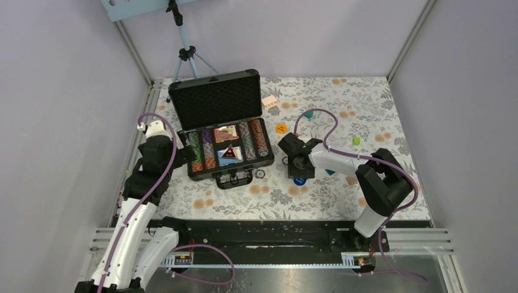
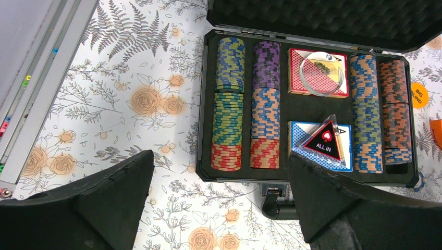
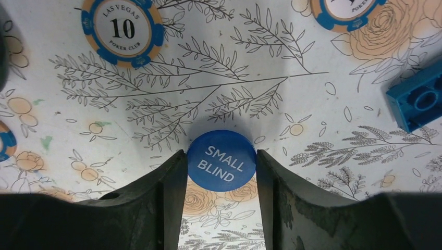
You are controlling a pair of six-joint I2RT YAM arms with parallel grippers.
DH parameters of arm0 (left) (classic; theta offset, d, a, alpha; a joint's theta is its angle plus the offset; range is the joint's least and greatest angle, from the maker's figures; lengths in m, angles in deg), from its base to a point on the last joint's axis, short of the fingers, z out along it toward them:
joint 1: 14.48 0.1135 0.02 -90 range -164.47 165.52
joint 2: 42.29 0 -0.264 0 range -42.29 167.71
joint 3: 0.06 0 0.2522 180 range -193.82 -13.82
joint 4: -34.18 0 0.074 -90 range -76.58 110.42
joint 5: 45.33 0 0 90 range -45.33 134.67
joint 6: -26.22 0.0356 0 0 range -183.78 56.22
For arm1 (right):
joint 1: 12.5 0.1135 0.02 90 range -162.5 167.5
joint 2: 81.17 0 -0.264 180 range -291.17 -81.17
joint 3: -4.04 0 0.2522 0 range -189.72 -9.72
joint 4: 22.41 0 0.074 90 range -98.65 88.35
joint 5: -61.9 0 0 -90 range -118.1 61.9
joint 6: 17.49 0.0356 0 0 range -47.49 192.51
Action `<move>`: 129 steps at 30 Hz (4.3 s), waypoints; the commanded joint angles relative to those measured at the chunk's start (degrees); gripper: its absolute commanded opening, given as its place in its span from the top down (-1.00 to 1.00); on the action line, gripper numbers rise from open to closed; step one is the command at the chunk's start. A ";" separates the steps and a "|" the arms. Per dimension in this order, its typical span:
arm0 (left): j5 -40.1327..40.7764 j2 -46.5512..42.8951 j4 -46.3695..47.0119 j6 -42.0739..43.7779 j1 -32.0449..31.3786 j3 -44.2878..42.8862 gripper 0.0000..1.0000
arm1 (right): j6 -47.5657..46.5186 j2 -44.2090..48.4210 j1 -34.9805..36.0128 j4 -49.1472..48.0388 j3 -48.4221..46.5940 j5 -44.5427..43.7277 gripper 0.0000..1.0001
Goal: Pack up texas hold em set
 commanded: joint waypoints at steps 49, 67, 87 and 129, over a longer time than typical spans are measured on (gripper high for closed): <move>0.21 -0.13 3.08 -0.01 -0.22 -1.42 -0.98 | 3.64 -2.71 14.94 7.06 -17.06 -3.10 -0.67; 10.09 -7.43 -4.12 -2.25 -0.22 -8.45 -0.98 | 19.59 -29.88 30.75 12.85 -51.59 0.13 -0.86; 5.43 -10.06 -3.74 -2.31 -0.22 -6.02 -0.98 | 16.37 -45.99 34.44 29.84 -73.50 -6.82 -0.78; 3.89 -9.84 -2.25 -1.96 -0.22 -3.77 -0.98 | 16.98 -37.55 30.63 20.02 -48.52 -4.66 -0.26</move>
